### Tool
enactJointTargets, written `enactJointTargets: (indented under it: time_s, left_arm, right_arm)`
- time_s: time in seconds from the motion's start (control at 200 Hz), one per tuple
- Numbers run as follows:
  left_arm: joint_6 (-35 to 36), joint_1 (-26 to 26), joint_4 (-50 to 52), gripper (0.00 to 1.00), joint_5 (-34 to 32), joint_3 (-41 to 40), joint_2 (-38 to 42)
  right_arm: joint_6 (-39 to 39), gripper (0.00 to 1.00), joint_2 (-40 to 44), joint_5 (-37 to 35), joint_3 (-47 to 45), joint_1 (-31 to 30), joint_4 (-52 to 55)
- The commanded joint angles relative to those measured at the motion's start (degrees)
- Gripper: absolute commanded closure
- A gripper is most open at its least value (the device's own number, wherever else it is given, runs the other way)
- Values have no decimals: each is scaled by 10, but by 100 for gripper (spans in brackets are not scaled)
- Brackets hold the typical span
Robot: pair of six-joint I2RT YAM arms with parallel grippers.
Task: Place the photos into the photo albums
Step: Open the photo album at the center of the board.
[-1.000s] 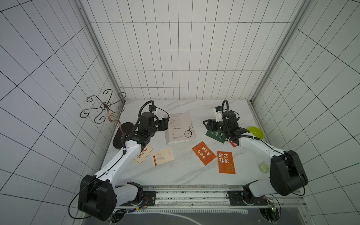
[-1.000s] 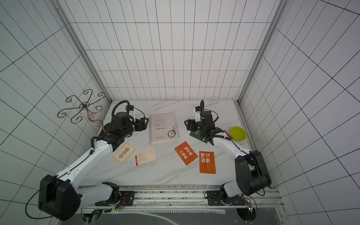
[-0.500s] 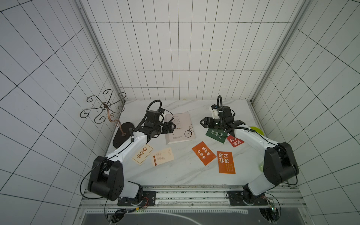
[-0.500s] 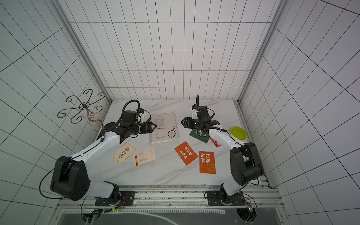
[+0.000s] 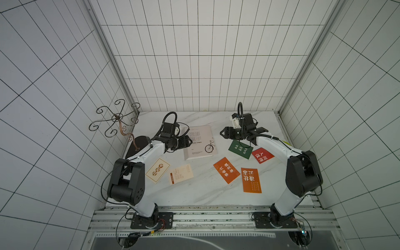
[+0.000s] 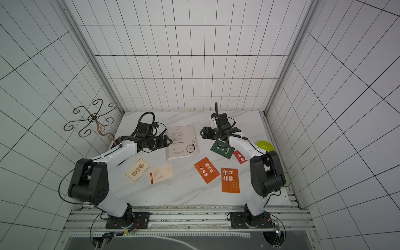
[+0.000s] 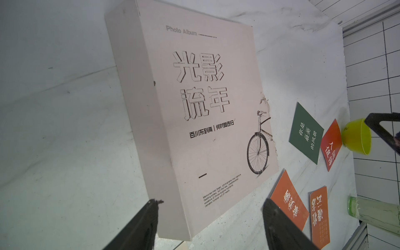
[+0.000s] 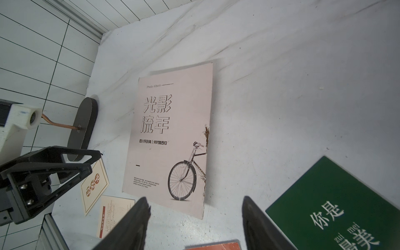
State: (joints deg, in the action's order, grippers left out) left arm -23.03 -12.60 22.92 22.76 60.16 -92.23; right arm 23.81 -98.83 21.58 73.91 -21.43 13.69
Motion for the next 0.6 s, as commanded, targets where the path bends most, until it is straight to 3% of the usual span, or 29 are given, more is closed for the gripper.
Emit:
enactJointTargets:
  time_s: [0.0, 0.595]
  left_arm:
    - [-16, 3, -18, 25, 4, 17, -25]
    - [-47, 40, -47, 25, 56, 15, -109]
  right_arm:
    - [12, 36, -26, 19, 66, -2, 11]
    - [48, 33, -151, 86, 118, -2, 6]
